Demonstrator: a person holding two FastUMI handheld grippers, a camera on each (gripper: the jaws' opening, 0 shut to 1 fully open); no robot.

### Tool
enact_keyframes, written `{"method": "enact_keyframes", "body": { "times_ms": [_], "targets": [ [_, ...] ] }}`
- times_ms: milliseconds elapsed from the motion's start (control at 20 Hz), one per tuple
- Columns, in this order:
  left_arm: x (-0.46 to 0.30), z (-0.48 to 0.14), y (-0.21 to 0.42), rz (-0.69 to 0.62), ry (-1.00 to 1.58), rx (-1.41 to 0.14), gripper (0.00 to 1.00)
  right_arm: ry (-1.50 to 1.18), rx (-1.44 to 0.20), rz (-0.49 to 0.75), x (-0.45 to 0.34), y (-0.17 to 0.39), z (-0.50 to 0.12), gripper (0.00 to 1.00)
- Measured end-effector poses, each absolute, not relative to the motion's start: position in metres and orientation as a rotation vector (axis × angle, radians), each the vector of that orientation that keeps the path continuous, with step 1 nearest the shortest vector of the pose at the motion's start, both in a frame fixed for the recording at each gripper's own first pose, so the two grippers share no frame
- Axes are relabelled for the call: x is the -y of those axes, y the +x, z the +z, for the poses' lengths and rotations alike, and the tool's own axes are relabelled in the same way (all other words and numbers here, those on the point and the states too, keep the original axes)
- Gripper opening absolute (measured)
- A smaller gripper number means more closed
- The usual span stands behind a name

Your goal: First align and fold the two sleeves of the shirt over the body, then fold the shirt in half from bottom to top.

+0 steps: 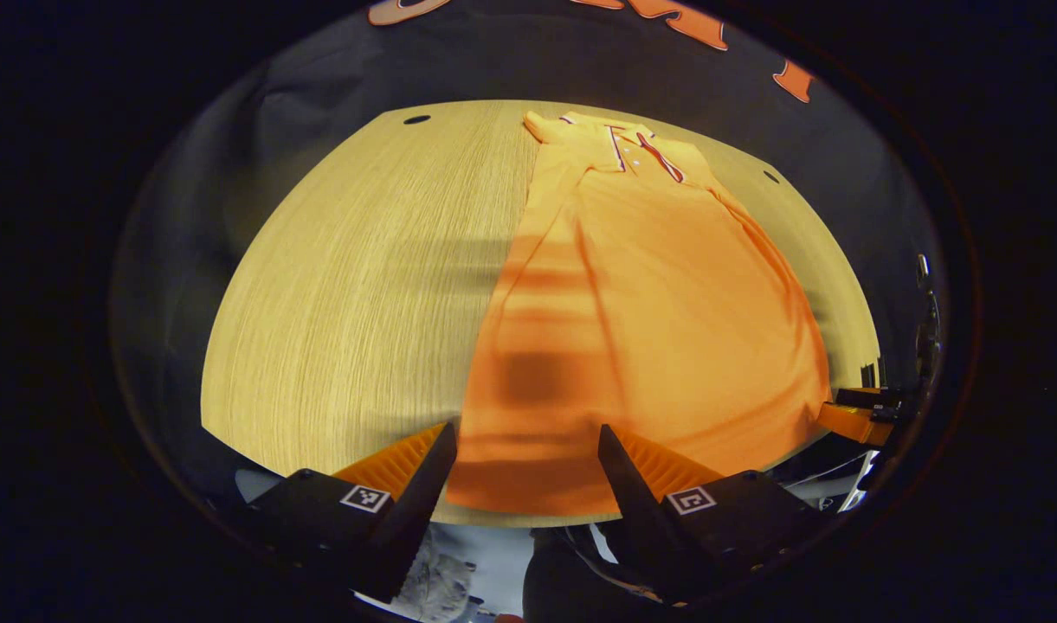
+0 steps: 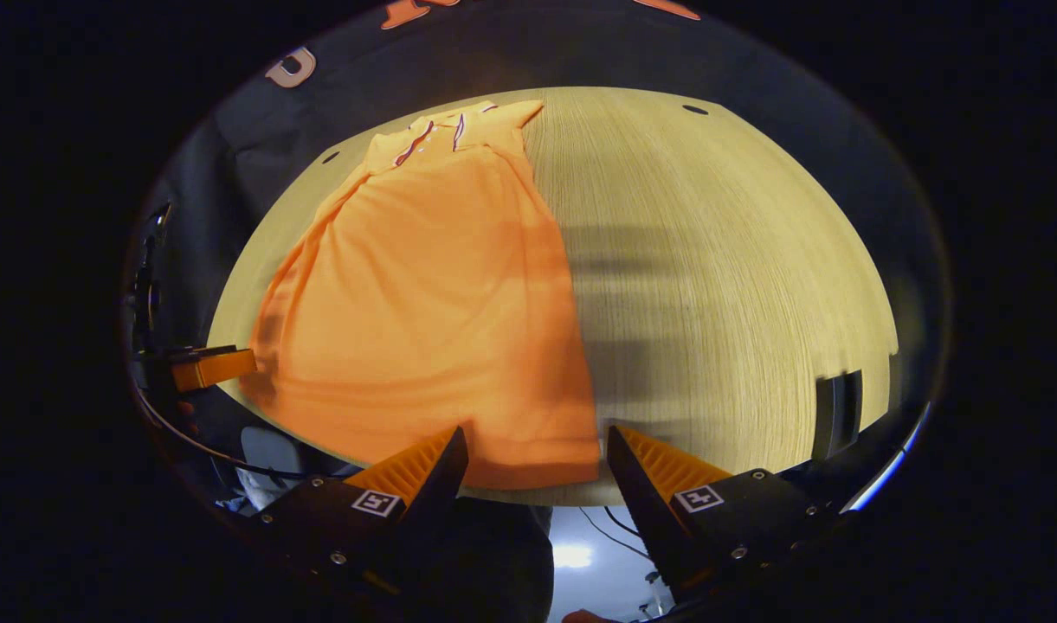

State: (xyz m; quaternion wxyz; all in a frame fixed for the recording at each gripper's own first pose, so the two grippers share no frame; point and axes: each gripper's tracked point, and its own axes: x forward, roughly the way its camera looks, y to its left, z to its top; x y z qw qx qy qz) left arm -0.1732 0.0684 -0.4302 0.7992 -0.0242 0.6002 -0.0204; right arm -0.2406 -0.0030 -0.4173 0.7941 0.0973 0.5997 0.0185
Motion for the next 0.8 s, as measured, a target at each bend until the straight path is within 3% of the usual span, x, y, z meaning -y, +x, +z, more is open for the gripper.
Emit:
{"method": "enact_keyframes", "body": {
  "times_ms": [400,800],
  "targets": [
    [-0.077,-0.445,-0.195,-0.020,-0.024,-1.462,0.98,0.210,-1.411,0.039,-0.001,-0.251,-0.419,0.99],
    [-0.086,-0.443,-0.199,0.017,-0.026,-1.539,0.99,0.161,-1.469,0.005,0.001,-0.251,-0.422,0.96]
  ]
}}
